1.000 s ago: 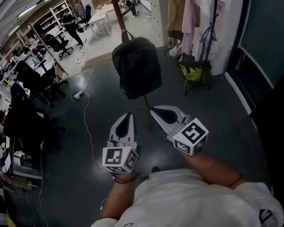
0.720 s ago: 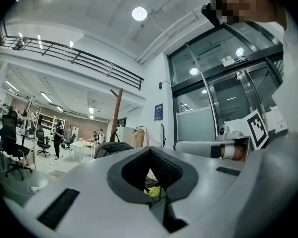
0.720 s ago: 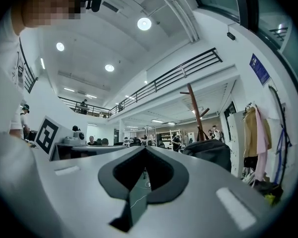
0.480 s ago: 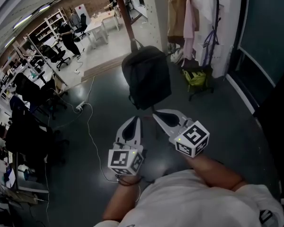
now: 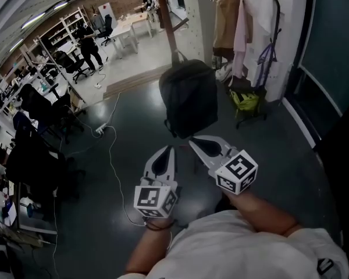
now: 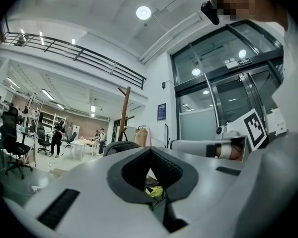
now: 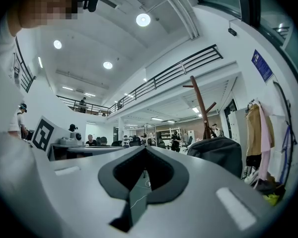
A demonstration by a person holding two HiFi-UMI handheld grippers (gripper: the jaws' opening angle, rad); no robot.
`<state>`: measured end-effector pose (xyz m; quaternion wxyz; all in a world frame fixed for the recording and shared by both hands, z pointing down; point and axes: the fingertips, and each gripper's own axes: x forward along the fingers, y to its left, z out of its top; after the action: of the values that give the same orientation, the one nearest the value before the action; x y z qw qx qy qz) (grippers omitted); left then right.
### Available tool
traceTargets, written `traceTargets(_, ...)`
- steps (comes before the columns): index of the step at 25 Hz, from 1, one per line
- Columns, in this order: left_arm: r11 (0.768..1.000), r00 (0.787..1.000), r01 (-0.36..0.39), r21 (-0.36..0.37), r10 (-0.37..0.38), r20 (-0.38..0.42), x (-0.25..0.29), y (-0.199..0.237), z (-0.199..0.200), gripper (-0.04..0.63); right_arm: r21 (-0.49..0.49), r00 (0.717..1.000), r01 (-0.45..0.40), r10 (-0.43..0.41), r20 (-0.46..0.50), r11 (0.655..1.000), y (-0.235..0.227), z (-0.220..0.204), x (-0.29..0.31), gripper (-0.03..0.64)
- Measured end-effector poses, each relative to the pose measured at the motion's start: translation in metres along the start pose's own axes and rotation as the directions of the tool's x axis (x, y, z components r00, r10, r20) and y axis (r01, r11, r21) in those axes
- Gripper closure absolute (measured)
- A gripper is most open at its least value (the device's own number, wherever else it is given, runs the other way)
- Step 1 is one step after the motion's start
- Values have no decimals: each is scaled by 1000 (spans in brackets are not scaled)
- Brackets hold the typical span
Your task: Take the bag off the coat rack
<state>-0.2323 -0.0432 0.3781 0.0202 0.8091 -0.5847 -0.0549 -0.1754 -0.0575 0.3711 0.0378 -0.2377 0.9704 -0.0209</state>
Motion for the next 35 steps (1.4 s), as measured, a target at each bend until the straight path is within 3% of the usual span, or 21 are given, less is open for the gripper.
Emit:
traceTargets(13,999,999,-33,8,33,-3,53,35,-3,589,12,999,-39,39,-26,999,-50,-4,49,620)
traceTargets(35,993,993,-119,-1,119,2,239,76,-8,589,17,994,-97,98,-48,995,-237,3,120,618)
